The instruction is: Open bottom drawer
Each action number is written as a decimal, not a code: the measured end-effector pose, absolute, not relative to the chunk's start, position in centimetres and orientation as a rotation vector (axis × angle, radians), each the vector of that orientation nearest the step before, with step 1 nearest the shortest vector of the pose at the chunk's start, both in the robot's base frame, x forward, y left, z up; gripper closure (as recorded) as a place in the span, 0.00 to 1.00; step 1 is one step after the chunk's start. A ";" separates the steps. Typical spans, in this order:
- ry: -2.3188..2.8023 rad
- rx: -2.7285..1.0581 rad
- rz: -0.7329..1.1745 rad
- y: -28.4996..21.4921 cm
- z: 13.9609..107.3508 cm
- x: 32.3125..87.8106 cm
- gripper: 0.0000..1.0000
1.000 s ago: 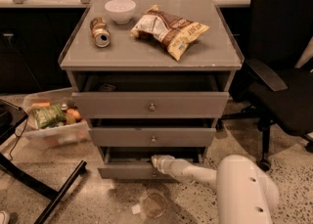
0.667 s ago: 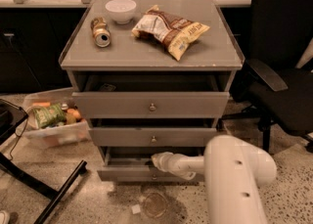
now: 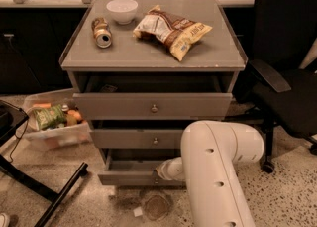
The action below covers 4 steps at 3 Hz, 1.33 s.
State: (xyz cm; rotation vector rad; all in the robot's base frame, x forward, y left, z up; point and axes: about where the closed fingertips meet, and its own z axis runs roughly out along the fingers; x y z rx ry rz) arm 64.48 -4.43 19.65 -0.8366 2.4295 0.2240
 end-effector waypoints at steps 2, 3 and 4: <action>2.427 -0.851 0.239 -4.1 20.0 64.2 1.00; 2.427 -0.851 0.239 -4.1 20.3 64.2 1.00; 2.417 -0.847 0.253 -4.1 20.3 64.3 1.00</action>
Offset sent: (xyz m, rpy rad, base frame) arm -0.0402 -0.0389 -0.0267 0.1387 -0.0039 0.1129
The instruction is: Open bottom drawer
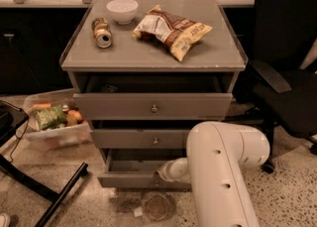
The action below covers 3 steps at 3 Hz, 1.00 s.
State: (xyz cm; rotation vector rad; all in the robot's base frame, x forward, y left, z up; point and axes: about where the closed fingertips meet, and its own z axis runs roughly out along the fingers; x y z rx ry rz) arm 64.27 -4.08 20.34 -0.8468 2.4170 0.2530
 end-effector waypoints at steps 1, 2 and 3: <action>2.370 -0.828 0.322 -4.1 20.3 64.3 1.00; 2.327 -0.761 0.361 -4.8 21.8 64.9 1.00; 2.314 -0.744 0.415 -4.8 20.9 64.3 1.00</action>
Offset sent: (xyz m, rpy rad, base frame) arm 0.0004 -0.0004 -0.0003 0.0496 -0.0182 0.0072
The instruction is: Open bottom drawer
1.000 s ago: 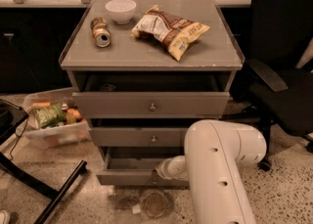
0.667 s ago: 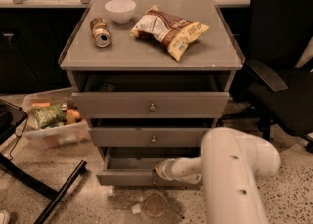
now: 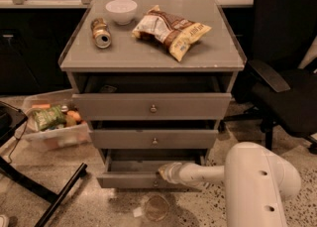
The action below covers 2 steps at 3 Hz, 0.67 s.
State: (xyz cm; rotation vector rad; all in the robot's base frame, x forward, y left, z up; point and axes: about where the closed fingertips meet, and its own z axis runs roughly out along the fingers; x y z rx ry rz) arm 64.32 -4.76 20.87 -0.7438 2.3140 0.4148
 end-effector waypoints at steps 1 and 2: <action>2.274 -0.754 0.489 -3.3 20.4 65.1 1.00; 2.241 -0.766 0.579 -1.7 19.0 66.4 1.00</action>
Offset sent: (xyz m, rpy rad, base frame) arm 0.0460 0.0452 -0.0334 0.2024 -0.0029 0.1083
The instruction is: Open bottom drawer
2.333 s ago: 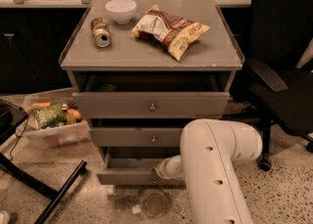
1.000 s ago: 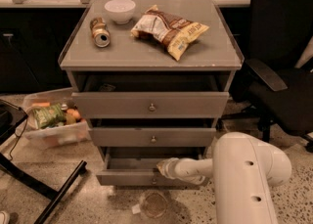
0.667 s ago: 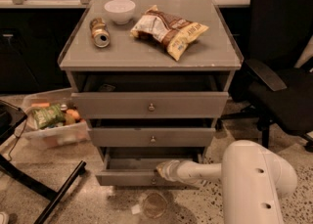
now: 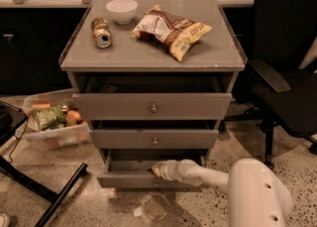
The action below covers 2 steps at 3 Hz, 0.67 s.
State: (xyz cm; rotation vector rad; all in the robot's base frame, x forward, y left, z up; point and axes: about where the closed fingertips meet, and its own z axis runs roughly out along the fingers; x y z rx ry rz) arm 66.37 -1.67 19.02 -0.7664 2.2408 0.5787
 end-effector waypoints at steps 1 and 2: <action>2.237 -0.784 0.622 -0.5 17.5 68.1 1.00; 2.270 -0.791 0.612 -0.1 15.9 69.1 1.00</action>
Offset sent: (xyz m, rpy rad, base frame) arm 0.0418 0.0073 -0.0537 -0.0428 0.0727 0.0065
